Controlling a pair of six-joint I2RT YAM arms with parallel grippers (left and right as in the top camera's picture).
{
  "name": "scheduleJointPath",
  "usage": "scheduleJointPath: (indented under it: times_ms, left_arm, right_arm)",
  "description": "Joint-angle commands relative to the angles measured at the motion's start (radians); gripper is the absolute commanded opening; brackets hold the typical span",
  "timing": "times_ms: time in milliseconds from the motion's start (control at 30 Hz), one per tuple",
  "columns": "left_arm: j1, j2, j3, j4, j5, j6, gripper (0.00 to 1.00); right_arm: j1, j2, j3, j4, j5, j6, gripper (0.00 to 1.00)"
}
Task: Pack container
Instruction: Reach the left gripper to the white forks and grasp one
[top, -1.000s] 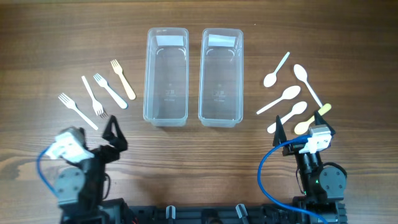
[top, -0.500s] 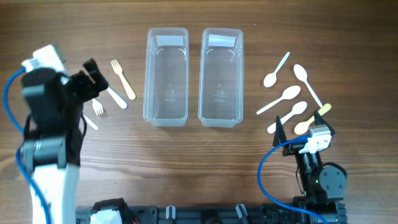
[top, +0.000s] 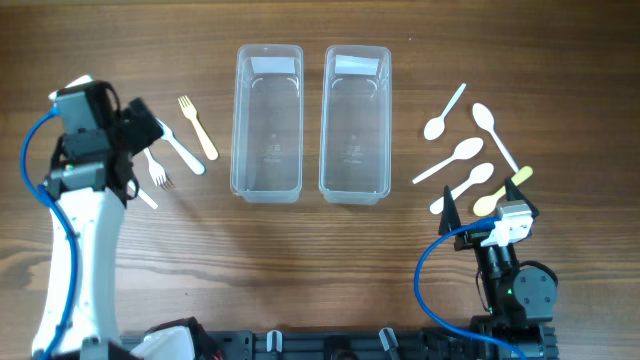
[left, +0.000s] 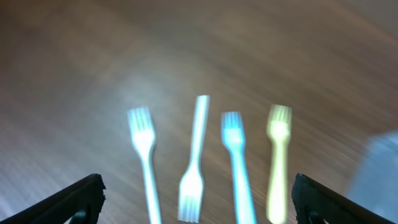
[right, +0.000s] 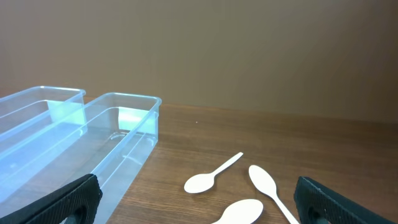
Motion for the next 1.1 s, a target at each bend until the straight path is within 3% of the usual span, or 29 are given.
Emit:
scheduleJointPath:
  times_ms: [0,200,433,533,867,900,933,1000,1067]
  left_arm:
    - [0.084,0.127,0.010,0.013,-0.029,-0.143,0.89]
    - [0.125,0.319,0.010,0.048,-0.003,-0.197,0.67]
    - [0.156,0.417,0.010,0.030,-0.003,-0.249,0.59]
    - [0.164,0.429,0.010,0.030,-0.002,-0.249,0.50]
    - [0.164,0.541,0.009,0.061,0.008,-0.240,0.52]
    - [0.164,0.548,0.009,0.065,0.008,-0.240,0.46]
    - [0.164,0.557,0.009,0.070,0.008,-0.240,0.29]
    - [0.164,0.560,0.009,0.068,0.008,-0.240,0.08]
    - [0.164,0.560,0.010,0.058,0.008,-0.240,0.04]
  right_arm:
    - [-0.003,-0.005,-0.002,0.005,-0.005,-0.005,1.00]
    - [-0.003,-0.005,-0.002,0.005,-0.005,-0.005,1.00]
    - [-0.003,-0.005,-0.002,0.005,-0.005,-0.005,1.00]
    - [-0.003,-0.005,-0.002,0.005,-0.005,-0.005,1.00]
    - [-0.003,-0.005,-0.002,0.005,-0.005,-0.005,1.00]
    - [-0.003,-0.005,-0.002,0.005,-0.005,-0.005,1.00]
    - [-0.003,-0.005,-0.002,0.005,-0.005,-0.005,1.00]
    - [-0.003,-0.005,-0.002,0.005,-0.005,-0.005,1.00]
    - [-0.003,-0.005,-0.002,0.005,-0.005,-0.005,1.00]
